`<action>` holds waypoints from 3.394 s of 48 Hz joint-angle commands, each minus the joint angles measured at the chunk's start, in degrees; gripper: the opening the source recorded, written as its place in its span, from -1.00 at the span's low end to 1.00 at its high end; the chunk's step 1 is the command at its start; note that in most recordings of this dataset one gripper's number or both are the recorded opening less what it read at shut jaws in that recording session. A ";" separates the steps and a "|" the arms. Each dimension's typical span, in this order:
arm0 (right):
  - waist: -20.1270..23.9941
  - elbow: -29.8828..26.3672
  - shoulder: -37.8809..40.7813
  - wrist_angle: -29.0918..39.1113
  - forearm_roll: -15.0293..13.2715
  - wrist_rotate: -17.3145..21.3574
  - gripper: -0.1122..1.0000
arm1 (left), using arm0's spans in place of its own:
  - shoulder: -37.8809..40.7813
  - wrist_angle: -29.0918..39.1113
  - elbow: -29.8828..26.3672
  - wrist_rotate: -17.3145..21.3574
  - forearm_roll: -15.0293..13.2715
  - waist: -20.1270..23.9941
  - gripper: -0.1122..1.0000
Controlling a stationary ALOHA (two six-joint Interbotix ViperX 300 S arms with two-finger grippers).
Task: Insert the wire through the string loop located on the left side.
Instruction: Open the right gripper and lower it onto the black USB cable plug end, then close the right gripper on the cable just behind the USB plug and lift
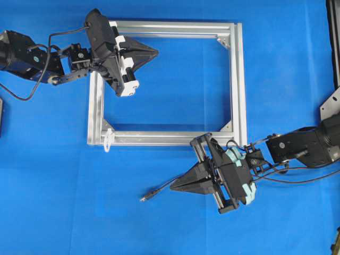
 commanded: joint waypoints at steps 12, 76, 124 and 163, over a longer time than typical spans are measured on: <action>-0.09 -1.14 -1.41 0.79 0.18 1.05 0.18 | -2.02 -0.26 0.00 0.00 0.26 0.00 -0.80; -0.09 -6.68 12.04 0.88 2.55 4.31 0.53 | -2.20 1.49 0.53 0.00 0.26 0.00 -0.80; -1.23 -6.15 5.45 9.32 2.11 3.60 -0.81 | -2.37 1.49 1.05 0.00 0.26 0.00 -0.80; -1.23 -6.42 -1.67 16.26 2.02 3.60 -0.81 | -2.46 2.37 1.49 0.00 0.26 0.00 -0.80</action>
